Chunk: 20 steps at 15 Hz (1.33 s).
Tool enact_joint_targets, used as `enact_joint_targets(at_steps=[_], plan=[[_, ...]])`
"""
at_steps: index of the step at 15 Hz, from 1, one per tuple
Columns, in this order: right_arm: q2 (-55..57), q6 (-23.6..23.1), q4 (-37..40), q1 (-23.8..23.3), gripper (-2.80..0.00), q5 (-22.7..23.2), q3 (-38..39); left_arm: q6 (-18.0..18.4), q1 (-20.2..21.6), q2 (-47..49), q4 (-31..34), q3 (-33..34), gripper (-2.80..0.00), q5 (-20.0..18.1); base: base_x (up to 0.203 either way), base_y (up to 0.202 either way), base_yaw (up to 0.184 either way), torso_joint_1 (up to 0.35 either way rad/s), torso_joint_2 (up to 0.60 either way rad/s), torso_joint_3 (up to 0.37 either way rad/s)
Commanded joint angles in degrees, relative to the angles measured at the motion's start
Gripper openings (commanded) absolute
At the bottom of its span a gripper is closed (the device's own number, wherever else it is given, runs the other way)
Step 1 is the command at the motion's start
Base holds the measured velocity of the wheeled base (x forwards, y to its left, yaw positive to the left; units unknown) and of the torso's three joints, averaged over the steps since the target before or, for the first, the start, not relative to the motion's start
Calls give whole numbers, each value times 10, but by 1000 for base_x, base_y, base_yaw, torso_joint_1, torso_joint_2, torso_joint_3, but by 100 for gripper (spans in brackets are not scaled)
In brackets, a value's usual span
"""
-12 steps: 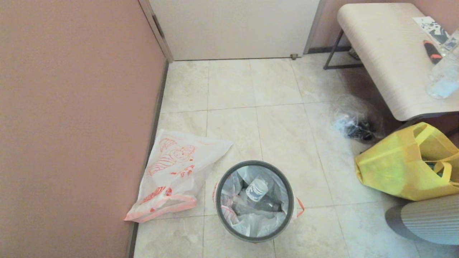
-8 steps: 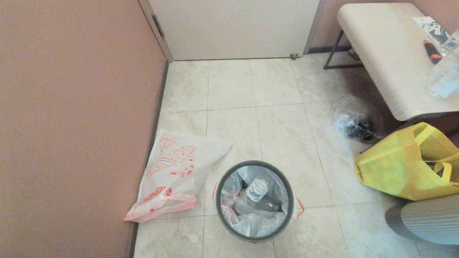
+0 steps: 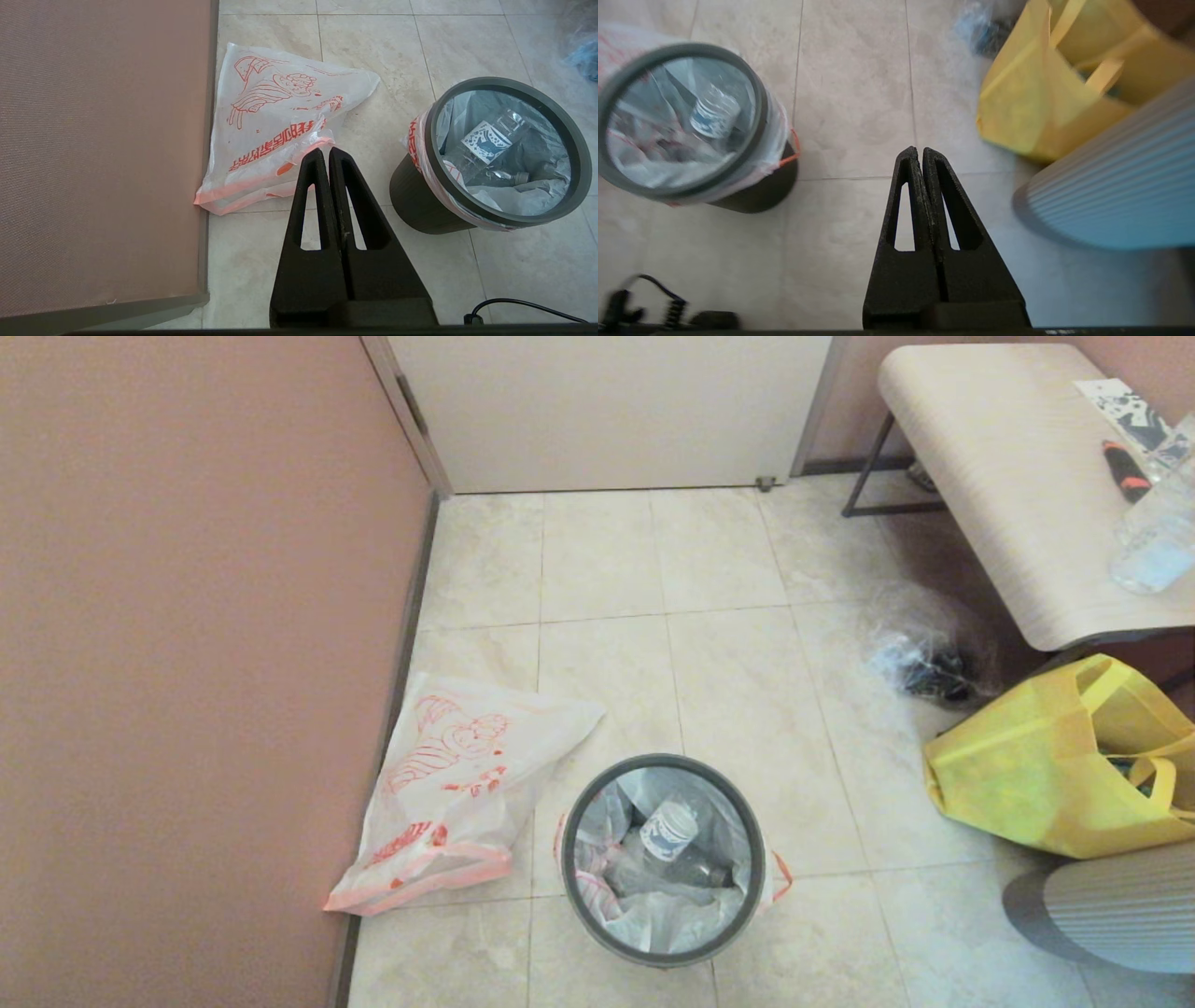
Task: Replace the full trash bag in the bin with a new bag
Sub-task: Place the trash can ring on the floor
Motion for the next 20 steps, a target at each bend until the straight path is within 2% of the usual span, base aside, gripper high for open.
enact_joint_targets(at_steps=[1,4,7,11,14,16,20], plan=[[1,-28,1,1,-280,5,-13,-1,-1,0,0,0,-280,0,0,0,0,0,0,0],[47,-42,3,1,-280,46,-78,-1,0,0,0,0,-280,0,0,0,0,0,0,0],[156,-43,1,2,-280,58,-149,-1,-1,0,0,0,-280,0,0,0,0,0,0,0],[367,-43,-2,4,-280,60,-240,-1,0,0,0,0,-280,0,0,0,0,0,0,0],[539,-28,-21,44,-280,60,-313,-1,0,0,0,0,-280,0,0,0,0,0,0,0],[649,4,-48,86,-280,38,-354,-1,0,0,0,0,-280,0,0,0,0,0,0,0],[882,76,-114,162,-280,-51,-425,-1,-1,0,0,0,-280,0,0,0,0,0,0,0]])
